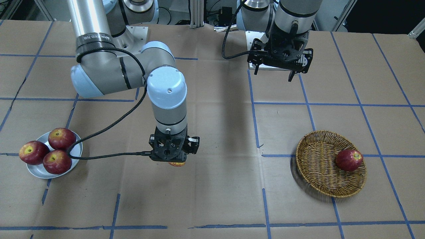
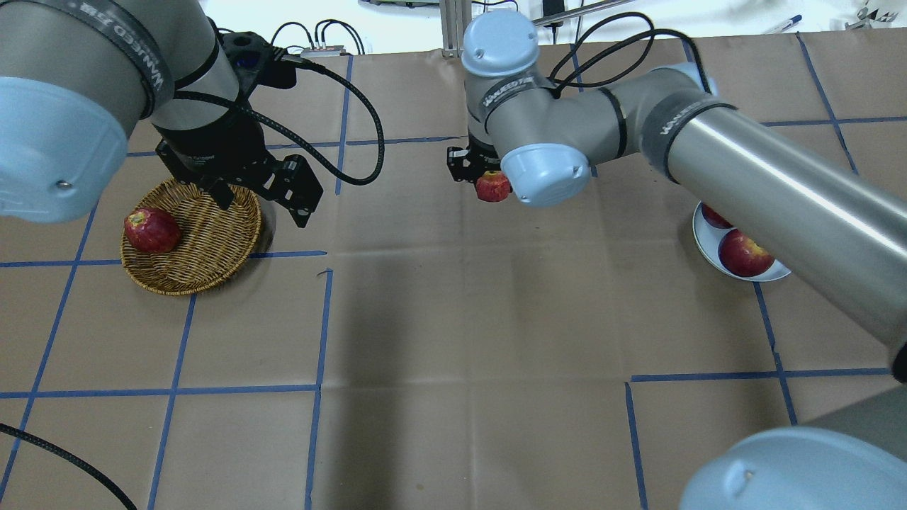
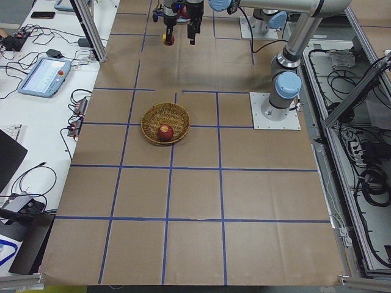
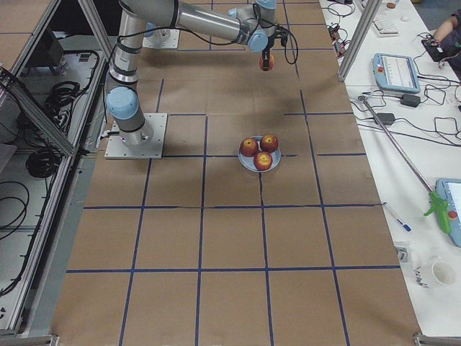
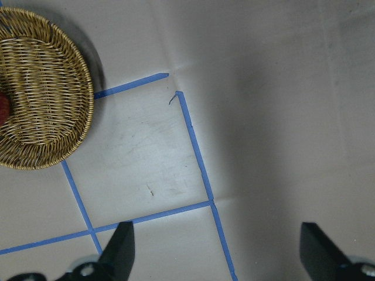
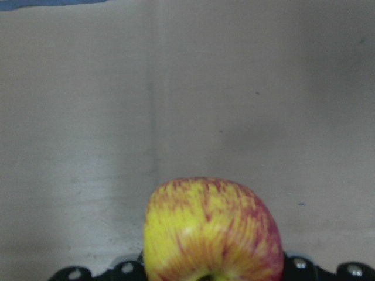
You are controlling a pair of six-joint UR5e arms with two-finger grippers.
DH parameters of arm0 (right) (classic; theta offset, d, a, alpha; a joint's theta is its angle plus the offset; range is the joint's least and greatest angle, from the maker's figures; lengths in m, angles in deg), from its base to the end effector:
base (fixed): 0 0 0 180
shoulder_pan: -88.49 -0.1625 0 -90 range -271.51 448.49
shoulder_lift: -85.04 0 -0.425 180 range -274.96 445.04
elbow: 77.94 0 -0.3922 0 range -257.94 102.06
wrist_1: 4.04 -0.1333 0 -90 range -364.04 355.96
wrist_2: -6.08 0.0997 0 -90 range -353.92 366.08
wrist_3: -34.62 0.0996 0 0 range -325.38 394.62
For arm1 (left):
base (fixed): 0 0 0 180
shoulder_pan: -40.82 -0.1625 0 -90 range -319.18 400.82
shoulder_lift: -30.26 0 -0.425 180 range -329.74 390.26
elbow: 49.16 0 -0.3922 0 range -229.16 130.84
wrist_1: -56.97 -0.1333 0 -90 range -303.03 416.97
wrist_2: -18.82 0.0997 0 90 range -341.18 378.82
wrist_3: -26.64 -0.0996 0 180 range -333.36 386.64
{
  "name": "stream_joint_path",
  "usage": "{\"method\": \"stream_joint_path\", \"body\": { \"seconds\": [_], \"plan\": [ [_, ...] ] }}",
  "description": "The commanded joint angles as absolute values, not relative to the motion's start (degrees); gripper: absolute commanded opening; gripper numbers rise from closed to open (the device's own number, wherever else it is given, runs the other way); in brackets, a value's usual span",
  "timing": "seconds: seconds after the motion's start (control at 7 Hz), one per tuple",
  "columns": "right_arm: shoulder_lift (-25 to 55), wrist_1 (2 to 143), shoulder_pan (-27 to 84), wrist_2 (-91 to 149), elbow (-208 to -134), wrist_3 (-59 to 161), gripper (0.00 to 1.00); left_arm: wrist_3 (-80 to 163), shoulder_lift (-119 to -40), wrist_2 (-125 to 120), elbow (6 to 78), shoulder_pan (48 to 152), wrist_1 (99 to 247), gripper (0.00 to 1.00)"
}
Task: Transfer apple from basket to plate
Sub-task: 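Carry the apple with the right gripper onto the white plate and release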
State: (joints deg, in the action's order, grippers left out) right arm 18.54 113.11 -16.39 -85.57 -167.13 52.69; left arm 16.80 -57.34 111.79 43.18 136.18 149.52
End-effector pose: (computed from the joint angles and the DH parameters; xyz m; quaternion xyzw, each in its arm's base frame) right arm 0.2900 -0.5835 0.3095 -0.0284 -0.9987 0.0414 0.0028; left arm -0.1715 -0.4557 0.4838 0.1327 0.9906 0.0227 0.0250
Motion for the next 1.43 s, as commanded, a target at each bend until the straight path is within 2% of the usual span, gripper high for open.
{"method": "stream_joint_path", "body": {
  "seconds": [0.0, 0.29, 0.71, 1.29],
  "plan": [
    [10.3, 107.2, -4.6, -85.4, -171.9, 36.7, 0.51, 16.8, -57.3, 111.8, 43.4, 136.1, 149.5, 0.99],
    [5.1, 107.3, 8.2, -85.2, -177.3, 22.6, 0.51, 16.8, -57.4, 111.8, 43.5, 136.1, 149.5, 0.99],
    [5.5, 108.4, 20.6, -85.1, -179.6, 5.2, 0.52, 16.8, -57.4, 111.8, 43.5, 136.1, 149.5, 0.99],
    [10.7, 117.8, 25.5, -84.7, -182.9, -1.9, 0.51, 16.8, -57.5, 111.7, 43.6, 136.1, 149.5, 0.99]
  ]
}}
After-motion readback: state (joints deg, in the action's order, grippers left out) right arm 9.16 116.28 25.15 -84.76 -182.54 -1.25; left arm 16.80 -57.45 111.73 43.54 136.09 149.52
